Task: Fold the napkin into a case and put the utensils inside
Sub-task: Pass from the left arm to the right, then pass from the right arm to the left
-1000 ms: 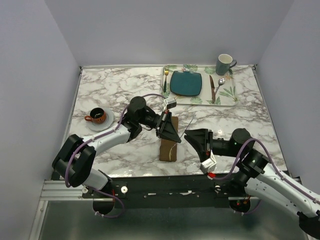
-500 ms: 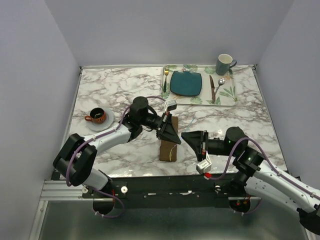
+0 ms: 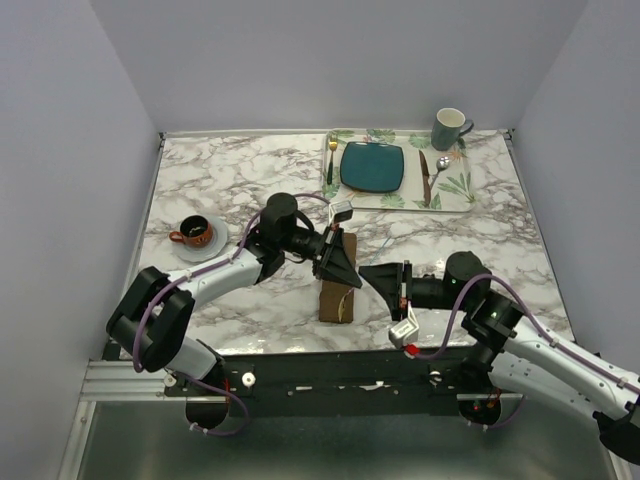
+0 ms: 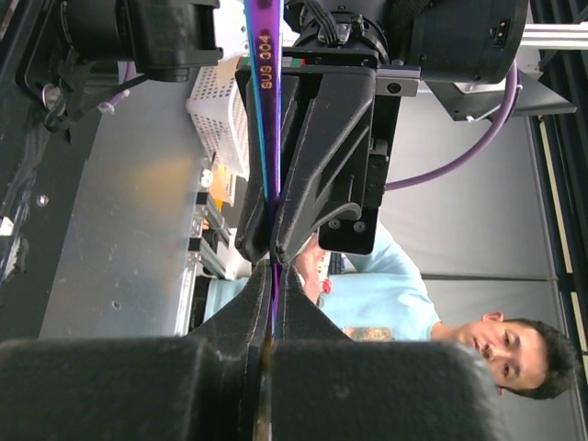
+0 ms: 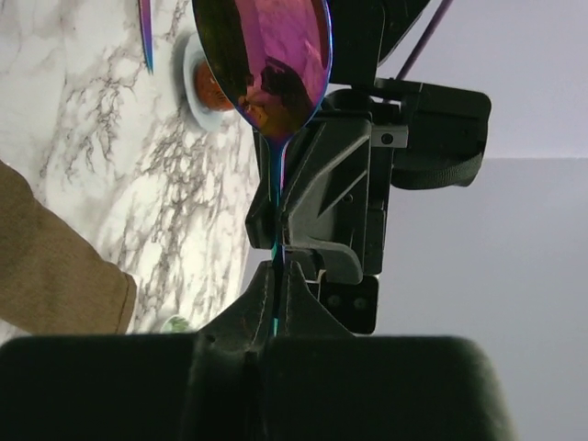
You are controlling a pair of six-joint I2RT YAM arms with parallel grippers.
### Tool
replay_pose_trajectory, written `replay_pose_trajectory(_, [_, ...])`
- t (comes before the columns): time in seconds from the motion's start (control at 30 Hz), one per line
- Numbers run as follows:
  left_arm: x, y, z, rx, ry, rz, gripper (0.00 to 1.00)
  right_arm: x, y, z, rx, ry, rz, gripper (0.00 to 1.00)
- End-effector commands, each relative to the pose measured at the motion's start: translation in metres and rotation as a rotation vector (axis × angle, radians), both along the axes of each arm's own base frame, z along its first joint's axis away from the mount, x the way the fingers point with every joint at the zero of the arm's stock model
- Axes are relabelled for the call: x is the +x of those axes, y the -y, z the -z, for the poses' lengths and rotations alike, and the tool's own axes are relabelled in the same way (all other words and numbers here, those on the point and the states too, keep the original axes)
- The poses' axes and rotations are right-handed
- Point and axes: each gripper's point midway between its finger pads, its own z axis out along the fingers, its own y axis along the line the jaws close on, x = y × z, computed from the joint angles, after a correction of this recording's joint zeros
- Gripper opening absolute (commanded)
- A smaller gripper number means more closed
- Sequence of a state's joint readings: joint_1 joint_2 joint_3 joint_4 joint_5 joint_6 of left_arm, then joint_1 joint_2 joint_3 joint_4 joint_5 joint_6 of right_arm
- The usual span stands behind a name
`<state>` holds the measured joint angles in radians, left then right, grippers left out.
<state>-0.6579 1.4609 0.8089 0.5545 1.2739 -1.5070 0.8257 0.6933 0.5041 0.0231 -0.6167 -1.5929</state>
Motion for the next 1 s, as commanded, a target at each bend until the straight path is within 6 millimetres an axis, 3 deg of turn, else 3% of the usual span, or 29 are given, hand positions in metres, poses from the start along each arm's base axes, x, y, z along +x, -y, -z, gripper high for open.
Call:
replay_pose_trajectory(0.0, [0.027, -0.004, -0.003, -0.034, 0.098, -0.114, 0.12, -0.004, -0.005, -0.024, 0.059, -0.080, -0.009, 0.01])
replay_pose_trajectory(0.03, [0.037, -0.007, -0.006, -0.042, 0.128, -0.149, 0.30, -0.001, -0.004, -0.026, 0.070, -0.137, 0.016, 0.01])
replay_pose_trajectory(0.17, [0.109, -0.040, -0.022, -0.043, 0.249, -0.381, 0.69, 0.015, 0.000, -0.029, 0.112, -0.315, 0.130, 0.01])
replay_pose_trajectory(0.2, [0.149, -0.067, -0.024, -0.024, 0.325, -0.521, 0.74, 0.019, 0.001, -0.034, 0.135, -0.363, 0.159, 0.01])
replay_pose_trajectory(0.23, [0.172, -0.081, -0.041, -0.023, 0.392, -0.602, 0.77, 0.030, 0.003, -0.028, 0.154, -0.480, 0.241, 0.01])
replay_pose_trajectory(0.27, [0.189, -0.098, -0.040, 0.021, 0.404, -0.677, 0.77, 0.037, 0.005, -0.027, 0.169, -0.546, 0.292, 0.01])
replay_pose_trajectory(0.3, [0.208, -0.118, -0.041, 0.055, 0.523, -0.750, 0.77, 0.045, 0.006, -0.035, 0.193, -0.609, 0.350, 0.01])
replay_pose_trajectory(0.33, [0.239, -0.150, -0.050, 0.131, 0.625, -0.908, 0.76, 0.060, 0.012, -0.037, 0.253, -0.729, 0.468, 0.01])
replay_pose_trajectory(0.37, [0.239, -0.165, -0.046, 0.208, 0.638, -0.950, 0.75, 0.074, 0.011, -0.016, 0.221, -0.825, 0.569, 0.01])
replay_pose_trajectory(0.4, [0.243, -0.175, -0.047, 0.240, 0.695, -0.984, 0.73, 0.082, 0.013, -0.011, 0.230, -0.888, 0.647, 0.01])
replay_pose_trajectory(0.43, [0.247, -0.184, -0.043, 0.290, 0.786, -1.006, 0.70, 0.094, 0.017, -0.028, 0.325, -0.975, 0.743, 0.01])
replay_pose_trajectory(0.47, [0.240, -0.186, -0.044, 0.314, 0.826, -1.006, 0.70, 0.104, 0.020, 0.002, 0.266, -1.050, 0.873, 0.01])
replay_pose_trajectory(0.53, [0.231, -0.185, -0.035, 0.327, 0.892, -0.985, 0.69, 0.111, 0.020, -0.001, 0.331, -1.194, 0.982, 0.01])
replay_pose_trajectory(0.6, [0.219, -0.174, -0.034, 0.312, 0.933, -0.943, 0.69, 0.112, 0.022, 0.021, 0.301, -1.288, 1.083, 0.01])
replay_pose_trajectory(0.8, [0.199, -0.132, -0.022, 0.257, 1.012, -0.791, 0.69, 0.123, 0.032, 0.039, 0.427, -1.492, 1.265, 0.01])
replay_pose_trajectory(0.97, [0.207, -0.095, -0.019, 0.206, 1.008, -0.717, 0.66, 0.119, 0.023, 0.050, 0.447, -1.626, 1.290, 0.01])
